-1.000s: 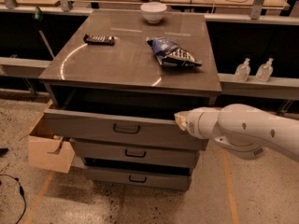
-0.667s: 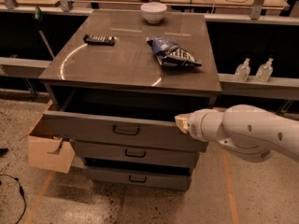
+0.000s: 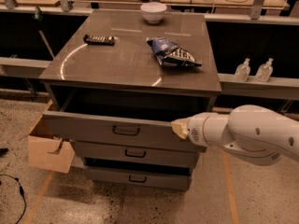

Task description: Open top drawer

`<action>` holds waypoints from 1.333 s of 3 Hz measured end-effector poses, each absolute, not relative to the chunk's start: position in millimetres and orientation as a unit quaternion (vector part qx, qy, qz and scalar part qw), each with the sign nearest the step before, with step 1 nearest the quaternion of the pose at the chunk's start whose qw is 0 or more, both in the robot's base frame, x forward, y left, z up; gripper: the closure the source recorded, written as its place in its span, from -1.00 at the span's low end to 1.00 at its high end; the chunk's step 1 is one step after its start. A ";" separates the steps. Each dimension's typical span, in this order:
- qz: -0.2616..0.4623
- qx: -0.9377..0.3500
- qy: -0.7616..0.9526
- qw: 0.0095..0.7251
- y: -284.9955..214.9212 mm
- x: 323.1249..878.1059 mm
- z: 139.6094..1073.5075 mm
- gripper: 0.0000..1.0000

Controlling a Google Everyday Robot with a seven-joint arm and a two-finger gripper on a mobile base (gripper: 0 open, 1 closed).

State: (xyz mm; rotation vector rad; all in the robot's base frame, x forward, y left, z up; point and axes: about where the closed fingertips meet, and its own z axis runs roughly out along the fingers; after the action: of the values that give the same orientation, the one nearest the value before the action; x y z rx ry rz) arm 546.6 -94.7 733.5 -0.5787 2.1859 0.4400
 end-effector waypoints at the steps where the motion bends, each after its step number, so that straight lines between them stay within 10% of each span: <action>1: 0.184 -0.241 0.854 0.423 -85.9 560.4 749.3 1.00; 4: 0.172 -0.244 0.857 0.419 -81.7 602.2 718.6 1.00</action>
Offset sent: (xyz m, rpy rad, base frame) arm 0.0527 0.0141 0.0049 0.0372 -0.0676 0.0123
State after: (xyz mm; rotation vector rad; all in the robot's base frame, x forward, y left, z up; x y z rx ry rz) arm 602.2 -81.7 718.6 -0.6115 2.1495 0.4309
